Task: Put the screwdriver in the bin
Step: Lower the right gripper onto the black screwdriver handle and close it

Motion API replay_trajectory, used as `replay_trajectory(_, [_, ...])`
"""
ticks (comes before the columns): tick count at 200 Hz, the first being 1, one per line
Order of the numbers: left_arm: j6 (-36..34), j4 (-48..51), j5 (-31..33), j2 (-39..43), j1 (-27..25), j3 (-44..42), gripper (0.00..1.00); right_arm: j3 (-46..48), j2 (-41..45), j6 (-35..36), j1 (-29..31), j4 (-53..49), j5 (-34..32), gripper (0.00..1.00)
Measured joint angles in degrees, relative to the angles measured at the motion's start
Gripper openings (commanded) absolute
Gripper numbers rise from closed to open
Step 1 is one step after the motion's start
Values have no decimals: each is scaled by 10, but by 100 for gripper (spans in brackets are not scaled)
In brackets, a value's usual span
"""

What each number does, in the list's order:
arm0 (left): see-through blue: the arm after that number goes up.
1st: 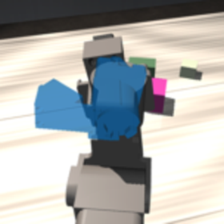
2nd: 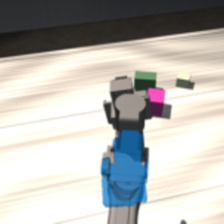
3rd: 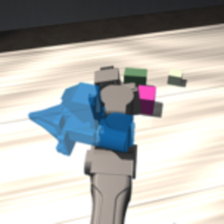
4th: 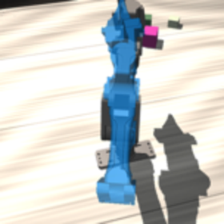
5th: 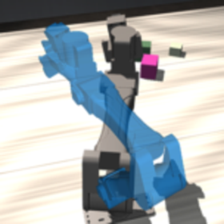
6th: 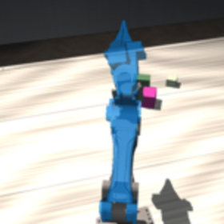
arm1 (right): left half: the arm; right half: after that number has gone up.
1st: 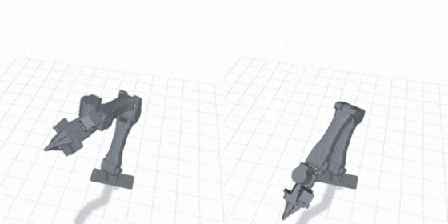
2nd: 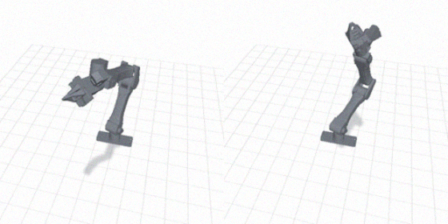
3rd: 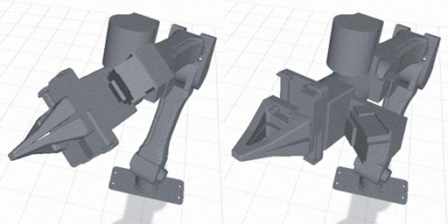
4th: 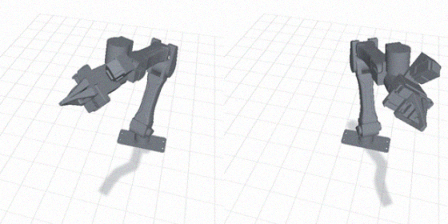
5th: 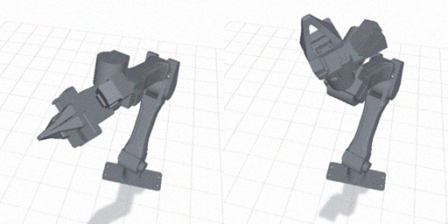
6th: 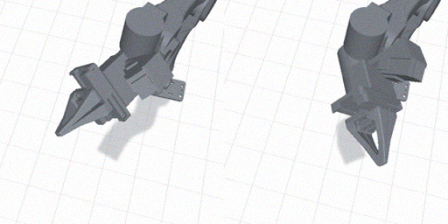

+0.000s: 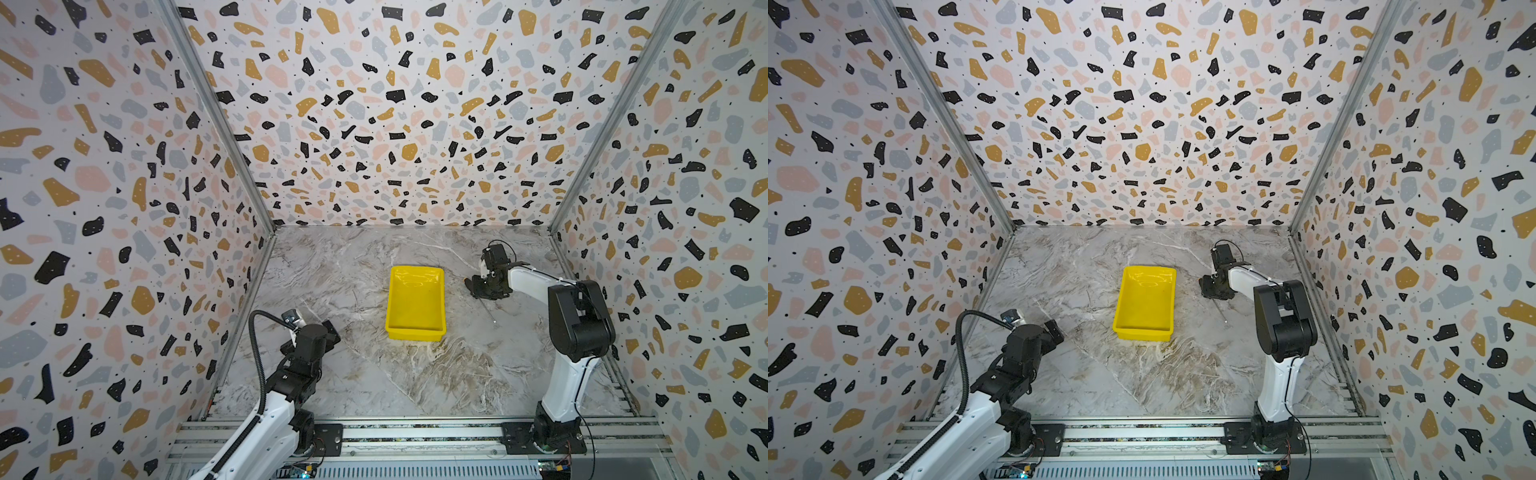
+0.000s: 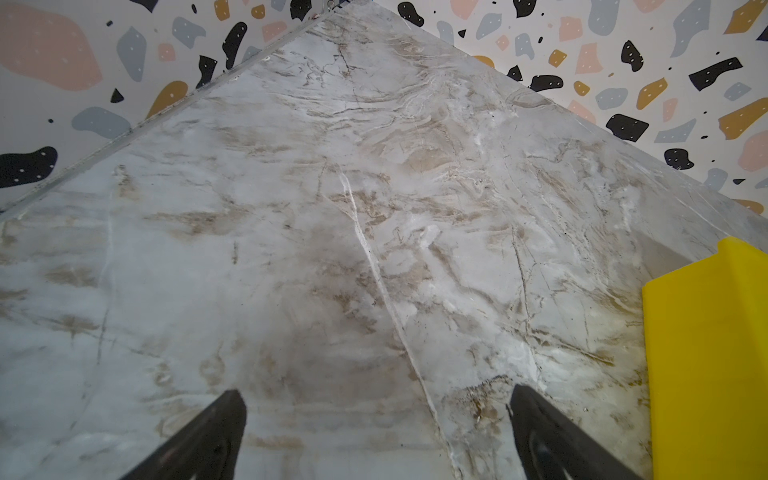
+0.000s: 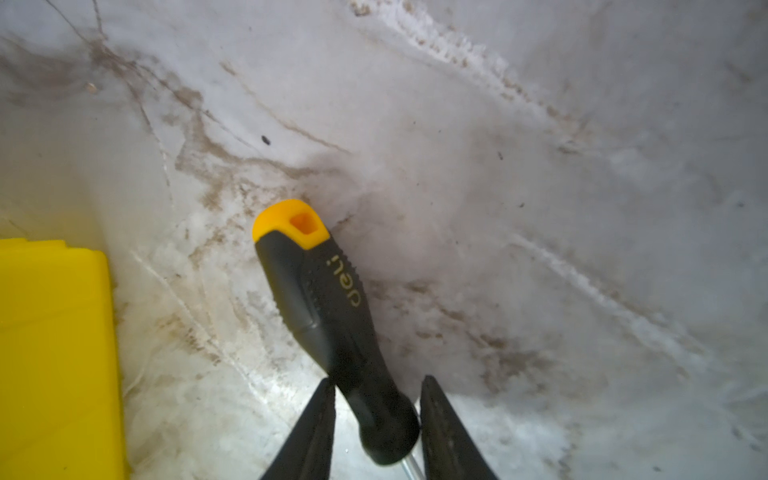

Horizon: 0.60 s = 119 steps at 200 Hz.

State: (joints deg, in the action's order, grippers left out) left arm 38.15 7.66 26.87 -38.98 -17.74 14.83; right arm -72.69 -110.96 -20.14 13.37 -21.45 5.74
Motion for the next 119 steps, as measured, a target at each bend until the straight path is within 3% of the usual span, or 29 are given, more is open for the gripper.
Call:
replay_trajectory(70, [0,0,0,2,0,0,100,-16,-18,-1,9,5,-26,32])
replay_trajectory(119, [0,0,-1,4,0,0,100,-17,-21,-13,22,10,-80,19])
